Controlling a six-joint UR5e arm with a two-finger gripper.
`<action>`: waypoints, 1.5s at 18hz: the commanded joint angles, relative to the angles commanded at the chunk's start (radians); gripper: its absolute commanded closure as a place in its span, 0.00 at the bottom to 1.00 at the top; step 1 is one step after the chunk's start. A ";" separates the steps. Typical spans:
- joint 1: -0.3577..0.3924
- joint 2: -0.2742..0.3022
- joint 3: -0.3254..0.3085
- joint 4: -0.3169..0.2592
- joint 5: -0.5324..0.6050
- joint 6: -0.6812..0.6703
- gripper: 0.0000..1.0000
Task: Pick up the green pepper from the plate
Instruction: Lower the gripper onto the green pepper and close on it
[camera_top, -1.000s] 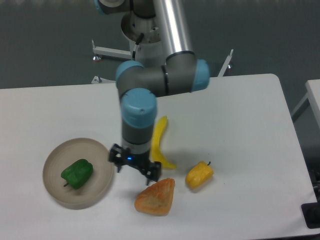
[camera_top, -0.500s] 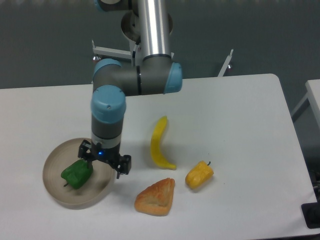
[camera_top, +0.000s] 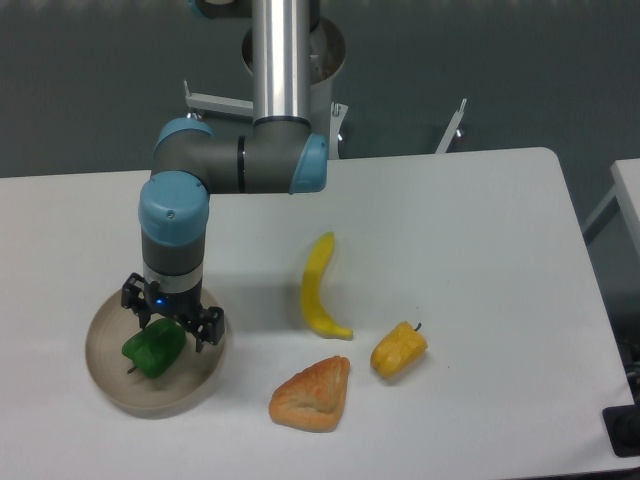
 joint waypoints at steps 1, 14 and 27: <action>0.000 -0.003 0.002 0.000 0.000 0.002 0.00; -0.023 -0.037 -0.002 0.025 0.005 0.003 0.00; -0.022 -0.026 0.006 0.022 0.006 0.057 0.60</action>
